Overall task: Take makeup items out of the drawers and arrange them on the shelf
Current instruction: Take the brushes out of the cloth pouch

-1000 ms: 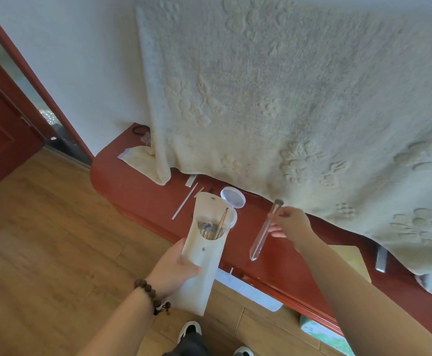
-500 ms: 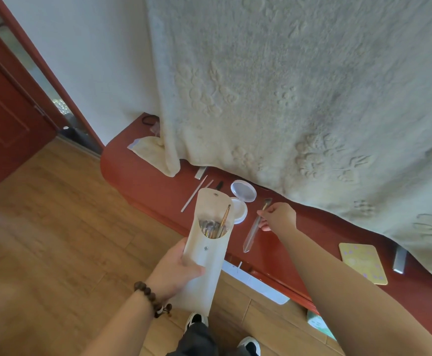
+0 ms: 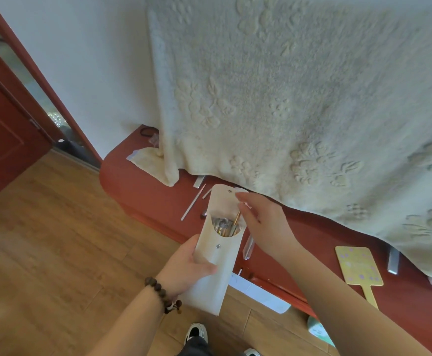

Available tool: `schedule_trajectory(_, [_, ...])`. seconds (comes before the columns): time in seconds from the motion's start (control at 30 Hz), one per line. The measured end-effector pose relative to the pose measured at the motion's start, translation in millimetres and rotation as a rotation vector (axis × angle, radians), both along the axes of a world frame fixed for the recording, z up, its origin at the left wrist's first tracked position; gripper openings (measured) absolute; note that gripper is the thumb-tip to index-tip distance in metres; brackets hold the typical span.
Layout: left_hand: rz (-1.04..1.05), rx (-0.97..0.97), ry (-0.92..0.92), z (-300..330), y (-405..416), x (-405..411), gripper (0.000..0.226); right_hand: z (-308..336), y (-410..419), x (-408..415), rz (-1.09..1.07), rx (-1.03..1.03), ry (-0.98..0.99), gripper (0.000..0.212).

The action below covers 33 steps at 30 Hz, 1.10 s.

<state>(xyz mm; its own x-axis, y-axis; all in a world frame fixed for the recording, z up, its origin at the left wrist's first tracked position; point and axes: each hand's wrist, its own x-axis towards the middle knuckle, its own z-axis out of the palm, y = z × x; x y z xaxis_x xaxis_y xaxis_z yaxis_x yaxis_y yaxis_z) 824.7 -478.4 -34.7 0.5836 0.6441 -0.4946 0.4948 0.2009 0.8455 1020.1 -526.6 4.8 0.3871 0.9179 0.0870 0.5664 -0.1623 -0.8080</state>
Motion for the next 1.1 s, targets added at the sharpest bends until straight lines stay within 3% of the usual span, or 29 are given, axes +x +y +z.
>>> schedule_trajectory(0.3, [-0.025,0.02,-0.076,14,1,10,0.046,-3,-18,-17,0.077,0.036,-0.09,0.031])
schedule_trajectory(0.47, [-0.063,-0.004,-0.097,15,-3,13,0.046,0,-20,-21,-0.086,0.07,0.034,0.006])
schedule_trajectory(0.83, [-0.136,-0.015,-0.069,13,-2,17,0.049,10,-6,19,-0.341,0.037,0.315,0.008])
schedule_trajectory(0.93, [-0.12,-0.007,-0.067,13,-3,19,0.046,8,-8,23,-0.309,-0.085,0.364,0.021])
schedule_trajectory(1.1, [-0.124,-0.017,-0.065,11,-2,16,0.047,1,-13,12,-0.21,-0.094,0.403,0.009])
